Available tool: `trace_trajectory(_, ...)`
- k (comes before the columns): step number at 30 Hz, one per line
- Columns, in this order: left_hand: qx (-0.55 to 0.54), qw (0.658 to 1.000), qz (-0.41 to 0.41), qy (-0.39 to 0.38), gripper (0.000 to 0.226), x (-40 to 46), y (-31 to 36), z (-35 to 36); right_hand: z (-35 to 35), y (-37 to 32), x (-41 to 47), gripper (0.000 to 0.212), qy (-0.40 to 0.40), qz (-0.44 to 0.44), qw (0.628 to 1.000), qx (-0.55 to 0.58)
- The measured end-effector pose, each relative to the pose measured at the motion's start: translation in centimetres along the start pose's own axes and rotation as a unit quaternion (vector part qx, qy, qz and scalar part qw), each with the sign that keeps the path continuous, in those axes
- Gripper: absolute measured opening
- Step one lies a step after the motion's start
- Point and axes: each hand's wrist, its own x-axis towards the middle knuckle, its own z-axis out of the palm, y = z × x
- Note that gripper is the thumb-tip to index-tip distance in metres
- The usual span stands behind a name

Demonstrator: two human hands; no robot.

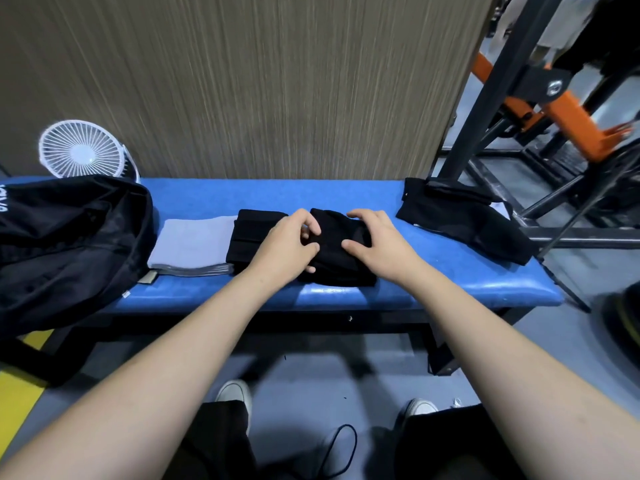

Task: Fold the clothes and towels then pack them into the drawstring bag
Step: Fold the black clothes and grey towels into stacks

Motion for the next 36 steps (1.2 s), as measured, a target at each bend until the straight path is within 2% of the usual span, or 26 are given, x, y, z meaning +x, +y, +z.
trace_trajectory(5,-0.009,1.000,0.001,0.000,0.025,0.2,0.3,0.4,-0.9,0.1,-0.7,0.053,0.058,0.062,0.986,0.143)
trace_trajectory(12,0.121,0.993,0.011,-0.008,0.024,0.2,-0.1,0.9,-0.5,0.8,0.9,0.042,0.087,0.124,0.956,0.250)
trace_trajectory(14,0.152,0.988,0.021,-0.008,0.023,0.1,-0.3,1.0,-0.1,1.3,1.2,0.036,0.073,0.113,0.972,0.191)
trace_trajectory(16,0.184,0.982,0.032,-0.001,0.025,-0.1,-0.4,1.1,0.5,1.8,1.2,0.031,0.056,0.056,0.996,0.033)
trace_trajectory(18,0.207,0.976,0.059,0.038,0.028,0.0,-0.4,1.2,1.0,2.2,1.0,0.034,0.071,0.004,0.993,-0.098)
trace_trajectory(19,0.221,0.969,0.088,0.066,0.028,0.1,-0.3,1.3,0.9,2.2,0.8,0.037,0.085,-0.007,0.989,-0.121)
trace_trajectory(21,0.277,0.942,0.157,0.102,0.033,0.4,-0.3,1.6,0.6,2.0,0.5,0.044,0.096,-0.030,0.988,-0.116)
trace_trajectory(22,0.321,0.925,0.181,0.095,0.039,0.7,-0.3,1.9,0.4,2.0,0.3,0.046,0.083,-0.043,0.989,-0.115)
trace_trajectory(24,0.412,0.892,0.183,0.039,0.051,1.1,-0.7,2.6,0.4,2.2,0.0,0.053,0.024,-0.058,0.989,-0.135)
trace_trajectory(26,0.473,0.869,0.143,-0.031,0.060,1.4,-1.4,3.2,0.6,2.8,-0.4,0.060,-0.054,-0.044,0.986,-0.153)
trace_trajectory(29,0.496,0.858,0.099,-0.091,0.067,1.9,-2.0,3.1,1.1,3.5,-0.7,0.065,-0.118,-0.013,0.980,-0.160)
trace_trajectory(36,0.521,0.843,0.089,-0.102,0.071,2.3,-2.1,2.7,1.3,3.8,-0.7,0.067,-0.116,-0.015,0.981,-0.155)
